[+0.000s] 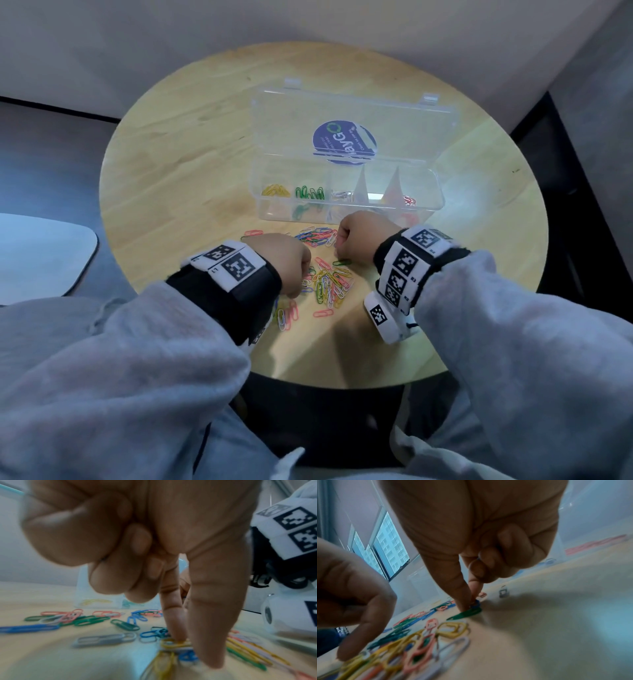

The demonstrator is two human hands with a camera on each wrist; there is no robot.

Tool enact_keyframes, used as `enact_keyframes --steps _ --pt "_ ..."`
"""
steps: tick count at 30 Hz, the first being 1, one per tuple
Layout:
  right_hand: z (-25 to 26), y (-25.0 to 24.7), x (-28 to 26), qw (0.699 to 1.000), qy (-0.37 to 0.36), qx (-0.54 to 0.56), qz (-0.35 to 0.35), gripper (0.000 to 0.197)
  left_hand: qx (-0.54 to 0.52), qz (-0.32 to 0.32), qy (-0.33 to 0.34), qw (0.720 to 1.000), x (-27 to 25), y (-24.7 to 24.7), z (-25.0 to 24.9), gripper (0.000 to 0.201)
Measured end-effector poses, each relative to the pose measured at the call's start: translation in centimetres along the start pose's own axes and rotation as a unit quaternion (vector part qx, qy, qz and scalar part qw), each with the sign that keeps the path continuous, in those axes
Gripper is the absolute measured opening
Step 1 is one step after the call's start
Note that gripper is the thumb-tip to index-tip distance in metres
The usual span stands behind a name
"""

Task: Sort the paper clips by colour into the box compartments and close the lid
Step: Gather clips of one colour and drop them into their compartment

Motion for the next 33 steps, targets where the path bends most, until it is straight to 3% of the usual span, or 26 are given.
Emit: enact_keyframes --steps 4,9,15,21,29,33 --pt "-0.6 0.6 -0.4 1.000 -0.010 -0.003 0.015 0.004 0.011 -0.006 -0.012 1.000 0.4 0.4 0.4 0.013" --pt "-1.6 0.3 -0.8 0.998 0.002 0.057 -0.023 0.016 -0.006 -0.029 -0.029 0.999 0.4 -0.4 1.3 0.018" --pt "-1.0 0.5 -0.8 0.999 -0.007 0.043 -0.003 0.008 0.007 0.011 0.040 0.999 0.0 0.4 -0.7 0.015" --pt "-1.3 0.8 -1.3 0.999 -0.002 0.021 0.026 0.008 0.001 0.029 0.063 0.998 0.0 0.4 -1.2 0.016" --pt "-1.9 -0.1 -2.2 0.979 0.026 0.197 0.045 0.021 0.048 0.019 0.070 0.996 0.1 0.9 -1.5 0.023" --pt "-2.8 0.3 -2.4 0.964 0.051 0.256 0.058 0.022 -0.004 0.025 0.060 0.998 0.1 1.0 -0.9 0.021"
Point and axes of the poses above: each hand's wrist, its own x-axis towards the middle knuckle, its own y-axis out of the palm, z = x × y, the point moved 8 cm from there along x, towards the middle knuckle, and after that the axes turned 8 degrees about -z, right-handed, at the moved point
